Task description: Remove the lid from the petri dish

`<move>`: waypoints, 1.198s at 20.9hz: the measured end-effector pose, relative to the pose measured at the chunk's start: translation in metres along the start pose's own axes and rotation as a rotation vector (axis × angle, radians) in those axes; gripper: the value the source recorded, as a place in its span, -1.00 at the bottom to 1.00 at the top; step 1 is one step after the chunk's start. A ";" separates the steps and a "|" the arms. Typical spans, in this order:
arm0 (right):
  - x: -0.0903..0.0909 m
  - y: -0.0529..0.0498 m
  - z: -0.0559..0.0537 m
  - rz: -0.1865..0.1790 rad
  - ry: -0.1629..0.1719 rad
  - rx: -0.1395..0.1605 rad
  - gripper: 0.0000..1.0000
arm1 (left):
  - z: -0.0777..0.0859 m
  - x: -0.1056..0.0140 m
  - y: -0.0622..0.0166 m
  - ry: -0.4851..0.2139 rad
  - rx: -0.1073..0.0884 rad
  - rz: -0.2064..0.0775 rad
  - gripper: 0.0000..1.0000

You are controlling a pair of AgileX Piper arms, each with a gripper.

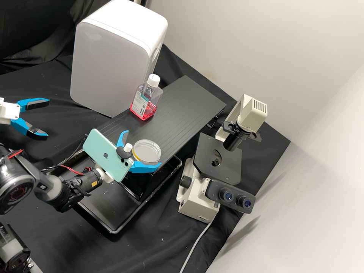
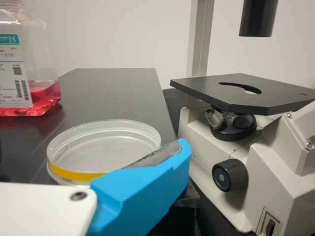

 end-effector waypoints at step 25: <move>0.028 -0.008 -0.001 0.014 -0.006 -0.030 1.00 | 0.002 0.003 0.0002 -0.007 0.022 0.001 1.00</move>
